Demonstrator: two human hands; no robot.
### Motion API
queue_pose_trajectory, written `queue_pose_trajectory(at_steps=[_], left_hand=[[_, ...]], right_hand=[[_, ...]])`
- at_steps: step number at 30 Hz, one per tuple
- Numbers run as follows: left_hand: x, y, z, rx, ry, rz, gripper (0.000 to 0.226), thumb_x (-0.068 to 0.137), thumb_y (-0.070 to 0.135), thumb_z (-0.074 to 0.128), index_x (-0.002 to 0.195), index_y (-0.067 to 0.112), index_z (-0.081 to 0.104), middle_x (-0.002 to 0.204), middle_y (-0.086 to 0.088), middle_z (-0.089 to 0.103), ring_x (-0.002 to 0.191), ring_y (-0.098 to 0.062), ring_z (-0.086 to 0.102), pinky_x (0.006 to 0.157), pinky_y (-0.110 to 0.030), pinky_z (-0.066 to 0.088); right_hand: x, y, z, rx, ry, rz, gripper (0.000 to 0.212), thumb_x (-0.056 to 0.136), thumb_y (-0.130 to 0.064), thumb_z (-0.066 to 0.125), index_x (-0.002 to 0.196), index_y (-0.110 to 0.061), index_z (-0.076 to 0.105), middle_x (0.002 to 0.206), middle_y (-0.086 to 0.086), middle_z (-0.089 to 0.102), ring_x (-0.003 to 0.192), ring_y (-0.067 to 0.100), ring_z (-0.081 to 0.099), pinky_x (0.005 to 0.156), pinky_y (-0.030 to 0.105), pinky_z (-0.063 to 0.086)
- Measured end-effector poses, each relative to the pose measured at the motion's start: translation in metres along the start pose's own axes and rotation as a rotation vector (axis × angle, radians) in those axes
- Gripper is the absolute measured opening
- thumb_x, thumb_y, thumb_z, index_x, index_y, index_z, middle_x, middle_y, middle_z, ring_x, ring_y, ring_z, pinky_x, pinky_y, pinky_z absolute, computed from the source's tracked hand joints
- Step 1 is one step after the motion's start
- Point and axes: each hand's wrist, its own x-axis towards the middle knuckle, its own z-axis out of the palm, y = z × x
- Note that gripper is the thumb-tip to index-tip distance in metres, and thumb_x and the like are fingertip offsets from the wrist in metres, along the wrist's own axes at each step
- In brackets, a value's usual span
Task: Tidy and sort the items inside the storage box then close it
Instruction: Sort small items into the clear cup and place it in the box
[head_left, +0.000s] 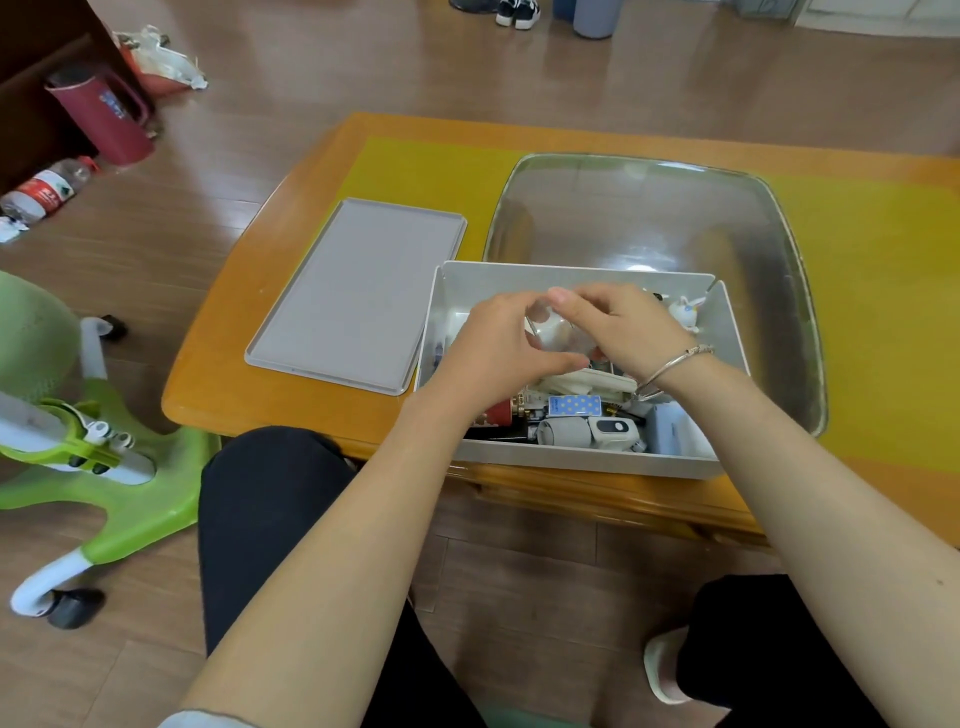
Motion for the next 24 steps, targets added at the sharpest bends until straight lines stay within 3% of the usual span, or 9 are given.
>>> queue_pose_trajectory(at_steps=[3,5,7,9,11,15,17,20,24], left_hand=[[-0.001,-0.001,-0.008,-0.113,-0.082,-0.041,0.039,0.065,0.042,0.085,0.097,0.033,0.064,0.092,0.012,0.063,0.06,0.011,0.053,0.055,-0.006,0.038],[-0.003,-0.005,-0.009,-0.12,-0.106,-0.056,0.032,0.067,0.043,0.083,0.087,0.037,0.059,0.087,0.015,0.062,0.061,0.012,0.053,0.055,-0.006,0.037],[-0.005,-0.012,-0.011,-0.125,-0.061,-0.115,0.041,0.069,0.044,0.082,0.099,0.031,0.057,0.093,0.019,0.057,0.07,0.01,0.054,0.057,-0.007,0.038],[-0.008,-0.022,-0.016,-0.149,0.037,-0.17,0.055,0.072,0.037,0.082,0.118,0.022,0.054,0.109,0.013,0.056,0.086,0.0,0.057,0.07,-0.013,0.044],[-0.012,-0.03,-0.022,-0.206,0.142,-0.178,0.062,0.075,0.023,0.081,0.128,0.021,0.049,0.124,0.006,0.053,0.1,-0.012,0.058,0.083,-0.018,0.049],[-0.02,-0.039,-0.025,-0.225,0.334,-0.136,0.061,0.075,0.025,0.079,0.124,0.028,0.042,0.125,0.011,0.053,0.112,-0.009,0.051,0.083,-0.001,0.038],[-0.023,-0.044,-0.021,-0.21,0.384,-0.158,0.063,0.079,0.033,0.077,0.129,0.025,0.04,0.126,0.012,0.05,0.119,-0.012,0.046,0.097,-0.018,0.041],[-0.027,-0.05,-0.015,-0.142,0.434,-0.204,0.064,0.082,0.037,0.073,0.133,0.02,0.037,0.129,0.008,0.047,0.12,-0.018,0.039,0.102,-0.041,0.039],[-0.029,-0.056,-0.011,-0.183,0.458,-0.236,0.065,0.084,0.031,0.071,0.136,0.019,0.034,0.134,0.004,0.044,0.122,-0.017,0.037,0.104,-0.04,0.039]], right_hand=[[-0.005,0.004,0.0,0.131,-0.056,-0.022,0.036,0.091,-0.042,0.052,0.114,-0.016,0.061,0.075,0.009,0.054,0.062,0.016,0.049,0.064,0.039,0.045],[-0.009,0.009,-0.004,0.178,-0.092,-0.081,0.036,0.088,-0.031,0.062,0.121,-0.019,0.056,0.097,0.01,0.06,0.075,0.02,0.054,0.072,0.037,0.049],[-0.011,0.016,-0.011,0.275,-0.074,-0.107,0.039,0.082,-0.021,0.07,0.117,-0.025,0.053,0.114,0.007,0.057,0.085,0.015,0.061,0.074,0.028,0.053],[-0.012,0.025,-0.017,0.371,0.042,-0.023,0.046,0.075,-0.016,0.076,0.109,-0.022,0.047,0.114,0.005,0.056,0.076,0.001,0.064,0.066,0.019,0.054],[-0.01,0.037,-0.02,0.283,0.164,0.088,0.053,0.068,-0.021,0.082,0.102,-0.016,0.042,0.105,0.004,0.059,0.068,-0.003,0.061,0.066,0.022,0.054],[-0.006,0.057,-0.021,0.014,0.222,0.221,0.055,0.063,-0.036,0.085,0.09,-0.012,0.044,0.101,0.012,0.064,0.087,0.024,0.061,0.082,0.042,0.05],[-0.006,0.063,-0.02,-0.073,0.204,0.228,0.05,0.064,-0.039,0.084,0.087,-0.012,0.048,0.101,0.012,0.064,0.09,0.027,0.06,0.076,0.039,0.048],[-0.011,0.072,-0.02,-0.178,0.218,0.188,0.039,0.066,-0.036,0.083,0.084,-0.013,0.057,0.101,0.008,0.065,0.091,0.023,0.057,0.063,0.027,0.037],[-0.015,0.079,-0.025,-0.331,0.215,0.163,0.041,0.069,-0.037,0.08,0.103,-0.016,0.068,0.13,0.008,0.054,0.123,0.024,0.046,0.099,0.033,0.034]])
